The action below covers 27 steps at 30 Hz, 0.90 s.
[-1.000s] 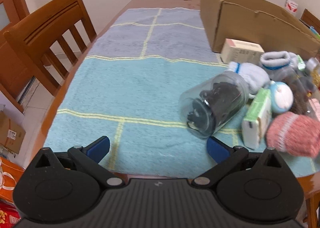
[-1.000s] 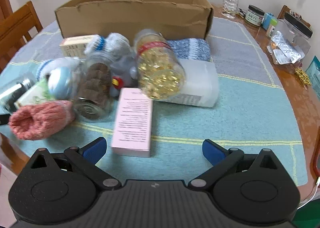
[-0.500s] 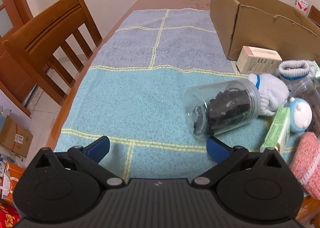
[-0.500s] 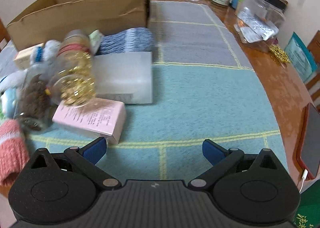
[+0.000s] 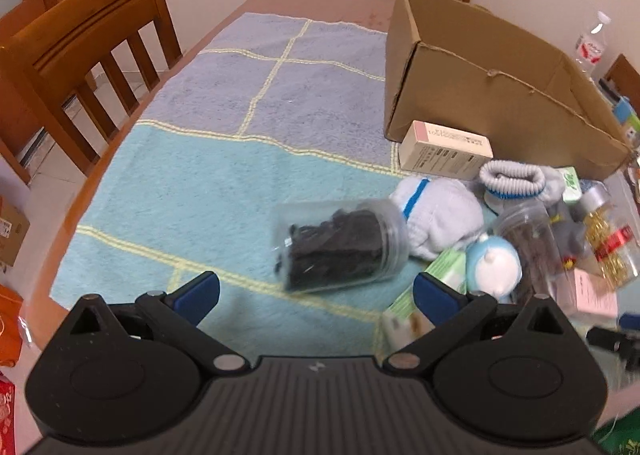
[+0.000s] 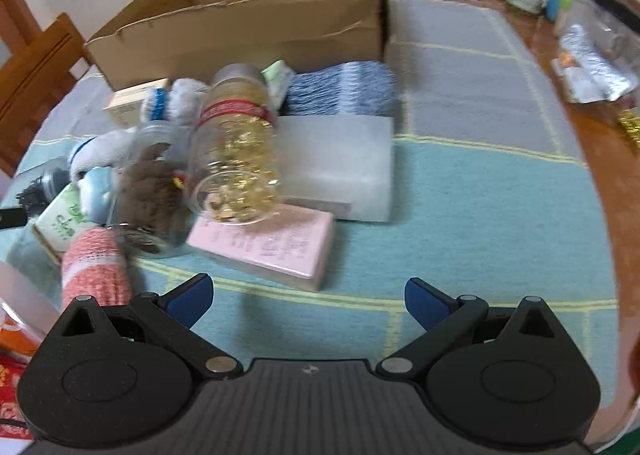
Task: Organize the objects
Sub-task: 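Grasp the clear jar of dark food with left tool while right tool grasps pink box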
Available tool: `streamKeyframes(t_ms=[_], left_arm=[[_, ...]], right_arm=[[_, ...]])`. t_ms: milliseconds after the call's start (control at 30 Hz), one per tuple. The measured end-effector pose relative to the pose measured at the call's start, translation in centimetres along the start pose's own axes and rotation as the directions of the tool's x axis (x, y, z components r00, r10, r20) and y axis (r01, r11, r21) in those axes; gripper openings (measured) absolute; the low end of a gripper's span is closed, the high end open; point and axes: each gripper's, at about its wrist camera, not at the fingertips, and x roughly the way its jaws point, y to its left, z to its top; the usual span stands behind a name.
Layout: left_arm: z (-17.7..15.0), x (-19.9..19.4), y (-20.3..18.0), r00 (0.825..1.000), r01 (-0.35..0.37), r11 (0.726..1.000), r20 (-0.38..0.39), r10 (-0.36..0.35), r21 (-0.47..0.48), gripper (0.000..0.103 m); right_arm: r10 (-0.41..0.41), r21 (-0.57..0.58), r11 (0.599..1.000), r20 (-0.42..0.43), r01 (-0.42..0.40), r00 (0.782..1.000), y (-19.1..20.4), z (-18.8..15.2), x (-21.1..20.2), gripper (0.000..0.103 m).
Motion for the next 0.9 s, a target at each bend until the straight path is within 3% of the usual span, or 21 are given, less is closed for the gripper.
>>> streamKeyframes(t_ms=[167,333,633,900], left_arm=[[1.1,1.5,-1.2,0.999,-0.04,0.999,0.006,0.04,0.025,0.102],[2.1,3.2,-0.6,1.0,-0.018,1.0,-0.015,0.018,0.004,0.102],[2.4,3.4,1.1,1.0,-0.011,0.998,-0.017,0.012,0.059,0.102],[2.4,4.0,0.5,1.0,-0.022,0.996,-0.006,0.022,0.085,0.102]], right_arm=[[0.027,0.067,0.997,-0.01,-0.026,1.0,0.4,0.1,0.6,0.103],[-0.005,0.111,0.994,0.022,0.003,1.0,1.5,0.3,1.0,0.103],[-0.167,0.184,0.971,0.055,0.154,0.984,2.9,0.7,1.7,0.103],[-0.199,0.158,0.97,0.091,0.183,0.976,3.1,0.8,2.3,0.103]])
